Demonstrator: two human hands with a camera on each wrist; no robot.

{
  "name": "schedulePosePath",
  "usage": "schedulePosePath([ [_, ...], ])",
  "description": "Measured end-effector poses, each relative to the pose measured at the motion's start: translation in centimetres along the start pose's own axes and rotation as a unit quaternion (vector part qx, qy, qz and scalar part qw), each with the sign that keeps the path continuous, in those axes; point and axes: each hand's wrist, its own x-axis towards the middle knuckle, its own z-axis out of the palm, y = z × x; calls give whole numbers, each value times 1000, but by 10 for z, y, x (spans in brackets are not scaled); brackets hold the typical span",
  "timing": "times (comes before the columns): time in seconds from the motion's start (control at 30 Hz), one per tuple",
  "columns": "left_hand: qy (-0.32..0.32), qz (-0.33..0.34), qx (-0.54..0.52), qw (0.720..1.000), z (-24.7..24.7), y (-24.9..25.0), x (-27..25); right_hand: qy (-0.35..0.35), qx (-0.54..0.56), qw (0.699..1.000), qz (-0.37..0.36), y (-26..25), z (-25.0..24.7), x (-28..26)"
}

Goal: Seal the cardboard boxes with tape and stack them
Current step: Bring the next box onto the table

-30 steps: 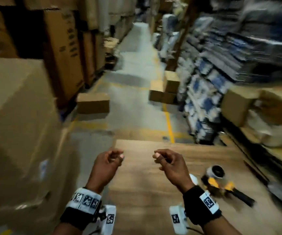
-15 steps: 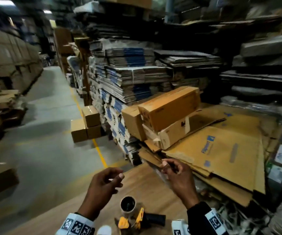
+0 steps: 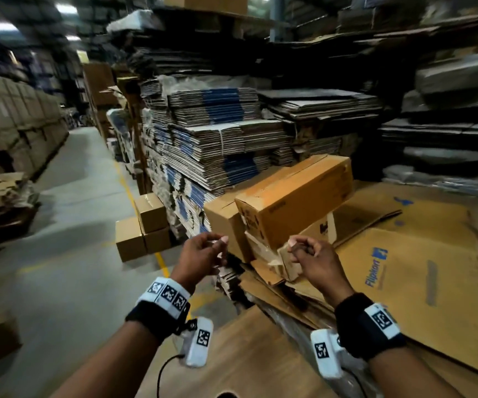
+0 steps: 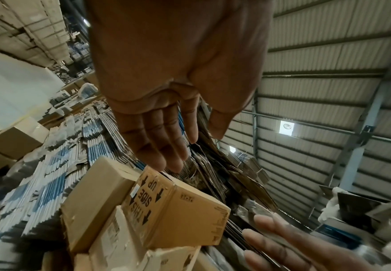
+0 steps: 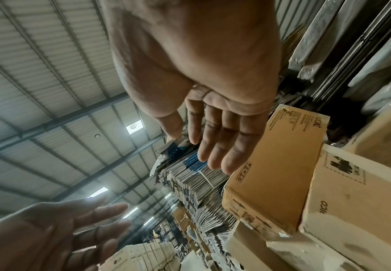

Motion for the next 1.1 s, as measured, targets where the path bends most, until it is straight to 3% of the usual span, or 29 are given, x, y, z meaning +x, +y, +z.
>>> schedulePosePath([
  [0.17, 36, -33, -24, 999, 25, -2, 97, -4, 18, 1000, 10, 33, 9, 75],
  [0.33, 57, -143, -54, 987, 67, -29, 198, -22, 21, 1000, 8, 65, 13, 140],
  [0.6, 46, -253, -105, 961, 143, -55, 292, -27, 32, 999, 14, 90, 14, 196],
  [0.87, 112, -246, -106, 957, 158, -28, 273, -22, -130, 988, -77, 88, 7, 219],
  [1.1, 124, -205, -114, 964, 114, -22, 206, -6, -256, 950, -178, 84, 20, 214],
])
